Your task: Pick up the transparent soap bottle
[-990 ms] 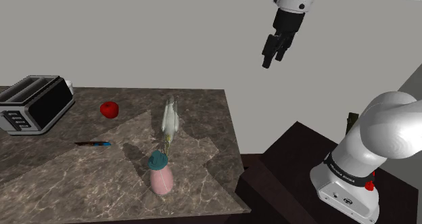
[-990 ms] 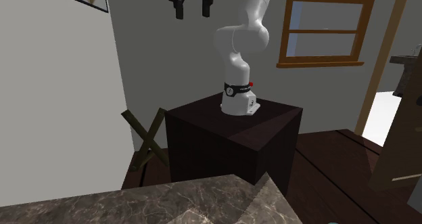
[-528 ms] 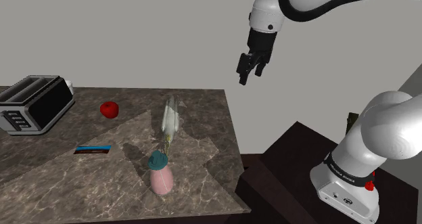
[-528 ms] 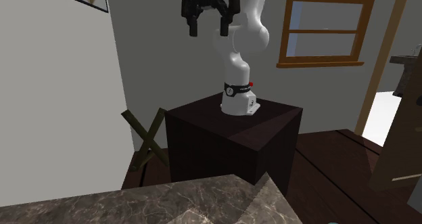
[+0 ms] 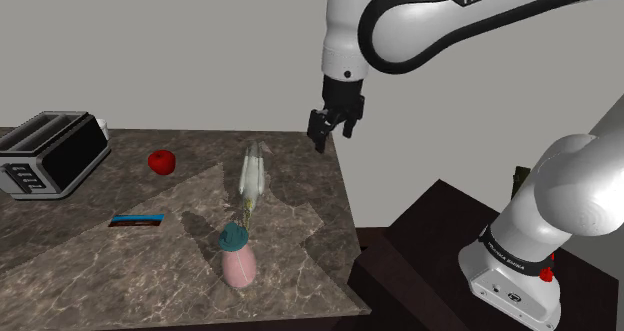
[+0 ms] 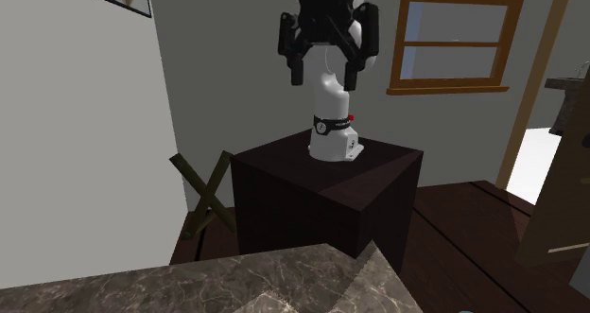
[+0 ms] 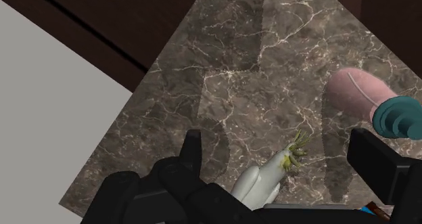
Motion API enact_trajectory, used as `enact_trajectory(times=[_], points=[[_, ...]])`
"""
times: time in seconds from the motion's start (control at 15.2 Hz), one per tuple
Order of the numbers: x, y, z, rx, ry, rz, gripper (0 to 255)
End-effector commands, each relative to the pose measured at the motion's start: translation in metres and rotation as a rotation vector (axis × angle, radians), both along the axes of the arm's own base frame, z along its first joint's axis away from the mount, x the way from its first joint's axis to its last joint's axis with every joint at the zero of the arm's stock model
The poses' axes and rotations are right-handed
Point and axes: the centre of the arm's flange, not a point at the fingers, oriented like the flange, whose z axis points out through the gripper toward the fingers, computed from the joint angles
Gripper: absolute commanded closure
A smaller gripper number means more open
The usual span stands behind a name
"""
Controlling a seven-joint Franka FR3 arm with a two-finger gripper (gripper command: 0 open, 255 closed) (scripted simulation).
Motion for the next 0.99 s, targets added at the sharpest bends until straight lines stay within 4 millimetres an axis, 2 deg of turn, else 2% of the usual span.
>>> enact_trajectory(times=[0.0,0.92], points=[[0.006,0.022,-0.016,-0.001,0.006,-0.008,0],[0.061,0.171,-0.118,-0.013,0.052,-0.053,0]])
